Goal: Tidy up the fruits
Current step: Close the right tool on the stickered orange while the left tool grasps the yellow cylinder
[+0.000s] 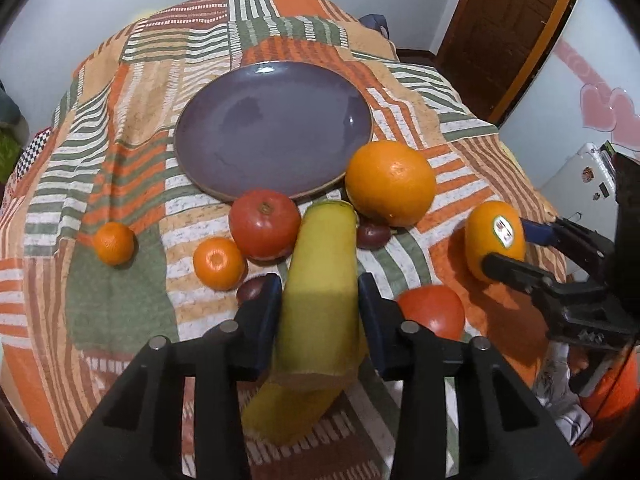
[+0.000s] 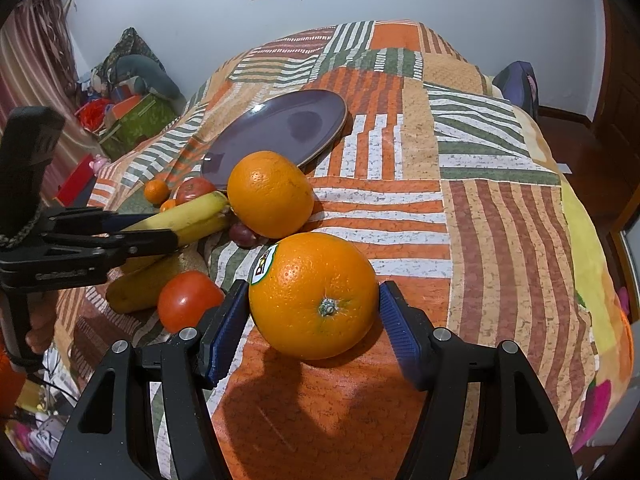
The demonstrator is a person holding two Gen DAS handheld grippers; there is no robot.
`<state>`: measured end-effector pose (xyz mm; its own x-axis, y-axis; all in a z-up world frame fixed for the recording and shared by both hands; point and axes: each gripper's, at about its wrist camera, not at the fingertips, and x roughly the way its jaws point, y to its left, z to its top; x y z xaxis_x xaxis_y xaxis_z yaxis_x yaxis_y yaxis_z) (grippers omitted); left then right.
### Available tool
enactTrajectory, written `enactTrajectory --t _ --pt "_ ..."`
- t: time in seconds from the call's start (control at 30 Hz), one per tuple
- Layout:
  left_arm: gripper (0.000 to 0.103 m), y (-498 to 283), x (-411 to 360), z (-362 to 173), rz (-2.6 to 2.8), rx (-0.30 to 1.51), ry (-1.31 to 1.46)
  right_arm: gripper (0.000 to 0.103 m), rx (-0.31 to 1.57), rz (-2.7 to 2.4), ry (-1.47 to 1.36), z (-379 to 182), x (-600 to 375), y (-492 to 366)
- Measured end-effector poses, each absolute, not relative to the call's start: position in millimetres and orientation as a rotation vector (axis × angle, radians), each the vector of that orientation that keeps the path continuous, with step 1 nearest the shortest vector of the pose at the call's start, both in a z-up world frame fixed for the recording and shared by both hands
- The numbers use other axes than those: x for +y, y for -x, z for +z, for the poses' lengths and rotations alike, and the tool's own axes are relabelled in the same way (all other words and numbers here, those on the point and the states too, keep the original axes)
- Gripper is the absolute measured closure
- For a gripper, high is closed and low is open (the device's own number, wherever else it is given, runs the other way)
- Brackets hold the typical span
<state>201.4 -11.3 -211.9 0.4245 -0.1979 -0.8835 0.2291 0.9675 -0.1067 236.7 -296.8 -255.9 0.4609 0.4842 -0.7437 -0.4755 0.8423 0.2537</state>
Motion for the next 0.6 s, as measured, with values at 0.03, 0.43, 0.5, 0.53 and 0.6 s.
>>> enactTrajectory --t 0.03,0.43,0.5,0.53,0.6 --pt "0.064 -198 -10 -210 -0.263 1.098 -0.041 0.041 0.918 0.59 -0.01 -256 -297 -237" --pt "0.065 -141 16 -206 -0.215 1.129 0.005 0.041 0.919 0.576 0.045 -252 -292 -230" --pt "0.065 -138 14 -206 -0.207 1.119 -0.005 0.041 0.919 0.577 0.06 -252 -291 -227" --pt "0.065 -138 14 -206 -0.199 1.113 -0.006 0.041 0.921 0.579 0.068 -252 -290 -225" --pt "0.065 -141 13 -207 -0.198 1.108 0.006 0.041 0.928 0.579 0.08 -253 -288 -223"
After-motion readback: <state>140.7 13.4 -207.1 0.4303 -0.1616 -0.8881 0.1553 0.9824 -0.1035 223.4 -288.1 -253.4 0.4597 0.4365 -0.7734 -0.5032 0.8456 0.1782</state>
